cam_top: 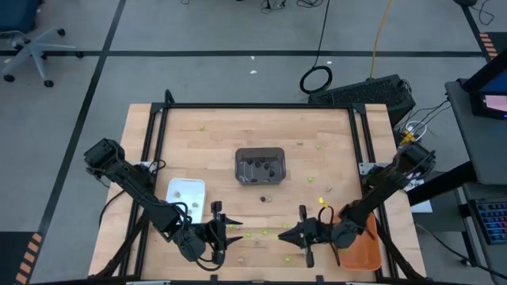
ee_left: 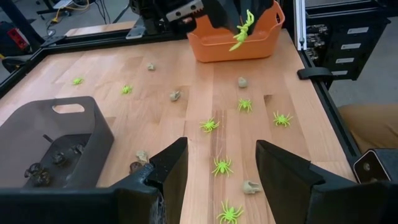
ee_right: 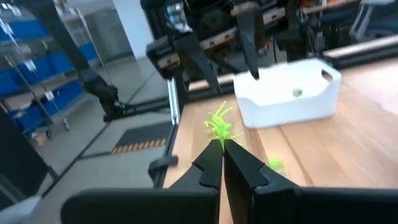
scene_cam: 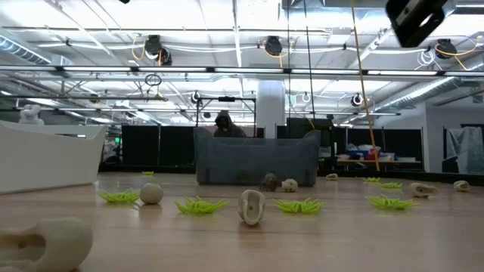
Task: Sort Halloween decoration
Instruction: Put the green spider toy into the orange bin
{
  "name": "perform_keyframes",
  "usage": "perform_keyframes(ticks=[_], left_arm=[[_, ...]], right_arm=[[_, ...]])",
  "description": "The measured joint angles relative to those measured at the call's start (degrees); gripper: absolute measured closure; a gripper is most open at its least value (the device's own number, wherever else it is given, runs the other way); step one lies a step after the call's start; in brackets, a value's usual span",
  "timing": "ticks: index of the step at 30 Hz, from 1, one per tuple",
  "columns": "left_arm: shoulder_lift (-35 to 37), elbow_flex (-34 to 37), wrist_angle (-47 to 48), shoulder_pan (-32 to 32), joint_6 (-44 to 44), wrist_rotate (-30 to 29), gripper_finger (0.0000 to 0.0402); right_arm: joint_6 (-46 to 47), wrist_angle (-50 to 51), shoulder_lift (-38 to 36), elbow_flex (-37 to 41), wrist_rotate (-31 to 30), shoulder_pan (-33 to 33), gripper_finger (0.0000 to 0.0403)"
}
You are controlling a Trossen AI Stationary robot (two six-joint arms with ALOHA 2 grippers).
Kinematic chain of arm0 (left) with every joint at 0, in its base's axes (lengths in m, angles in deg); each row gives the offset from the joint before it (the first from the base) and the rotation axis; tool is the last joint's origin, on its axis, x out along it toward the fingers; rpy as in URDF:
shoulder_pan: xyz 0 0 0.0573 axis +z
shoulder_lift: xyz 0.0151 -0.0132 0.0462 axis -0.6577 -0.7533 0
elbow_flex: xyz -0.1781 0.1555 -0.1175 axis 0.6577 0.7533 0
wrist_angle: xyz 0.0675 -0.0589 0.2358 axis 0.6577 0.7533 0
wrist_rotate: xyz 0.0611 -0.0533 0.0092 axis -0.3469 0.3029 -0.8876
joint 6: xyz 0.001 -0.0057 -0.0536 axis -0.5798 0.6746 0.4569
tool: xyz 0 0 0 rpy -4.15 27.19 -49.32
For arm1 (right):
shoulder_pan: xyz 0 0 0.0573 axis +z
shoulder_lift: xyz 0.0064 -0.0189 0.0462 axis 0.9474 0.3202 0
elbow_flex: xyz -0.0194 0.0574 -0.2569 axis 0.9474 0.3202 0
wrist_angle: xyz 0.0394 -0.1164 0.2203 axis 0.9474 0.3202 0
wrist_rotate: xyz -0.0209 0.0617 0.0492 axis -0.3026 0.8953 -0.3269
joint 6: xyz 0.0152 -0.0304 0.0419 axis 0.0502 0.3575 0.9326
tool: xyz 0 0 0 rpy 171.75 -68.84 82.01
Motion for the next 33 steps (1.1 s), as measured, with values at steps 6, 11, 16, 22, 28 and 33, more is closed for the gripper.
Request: perform_keyframes(ticks=[6,11,16,22,28,33], left_arm=[[0.0,0.0,0.0,0.0,0.0,0.0,0.0215],[0.0,0.0,0.0,0.0,0.0,0.0,0.0215],[0.0,0.0,0.0,0.0,0.0,-0.9,0.0215],[-0.1,0.0,-0.3,0.8,1.5,-1.7,0.0215],[-2.5,0.0,-4.0,2.6,1.4,-1.4,0.0215],[-4.0,0.0,-5.6,4.4,1.4,-0.6,0.0215]], right_arm=[[8.7,20.7,-9.4,0.0,0.0,1.7,0.0403],[16.1,38.3,-17.7,0.0,2.2,4.4,0.0403],[24.8,53.7,-25.9,-0.7,3.6,7.3,0.0403],[40.0,80.4,-27.7,-8.8,8.9,10.4,0.0403],[52.3,101.2,-21.9,-19.8,17.9,12.5,0.0403],[59.8,111.8,-14.0,-25.2,27.7,14.0,0.0403]])
